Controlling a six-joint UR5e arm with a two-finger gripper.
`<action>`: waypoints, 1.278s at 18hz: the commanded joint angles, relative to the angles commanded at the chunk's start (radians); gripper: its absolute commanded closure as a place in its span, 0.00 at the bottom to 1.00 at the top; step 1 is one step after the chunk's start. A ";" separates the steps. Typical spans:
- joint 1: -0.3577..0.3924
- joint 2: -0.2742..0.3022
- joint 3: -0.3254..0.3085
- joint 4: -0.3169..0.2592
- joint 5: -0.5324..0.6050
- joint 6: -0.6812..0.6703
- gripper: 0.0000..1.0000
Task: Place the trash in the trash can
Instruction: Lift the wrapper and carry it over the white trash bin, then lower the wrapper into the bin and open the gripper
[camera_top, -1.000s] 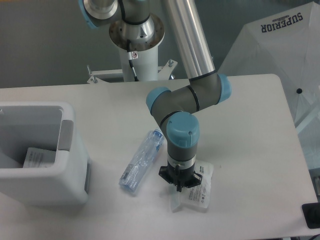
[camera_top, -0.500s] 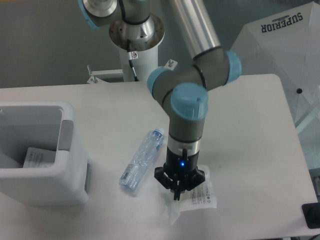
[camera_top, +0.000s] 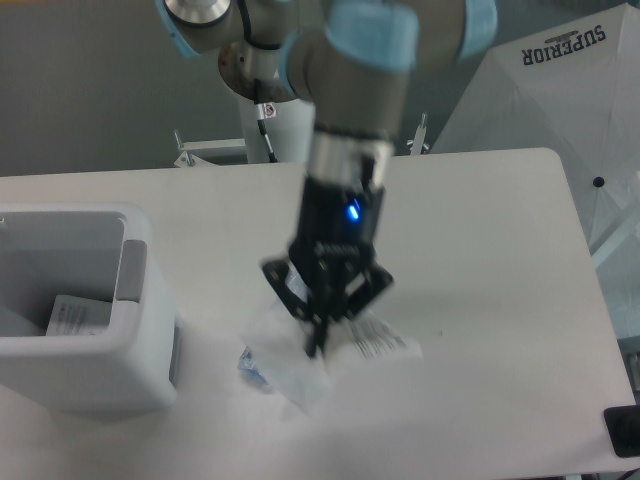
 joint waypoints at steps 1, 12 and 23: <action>-0.026 0.009 -0.002 0.000 0.003 -0.015 1.00; -0.227 0.040 -0.040 -0.002 0.006 -0.107 1.00; -0.299 -0.027 -0.072 -0.005 0.006 -0.124 1.00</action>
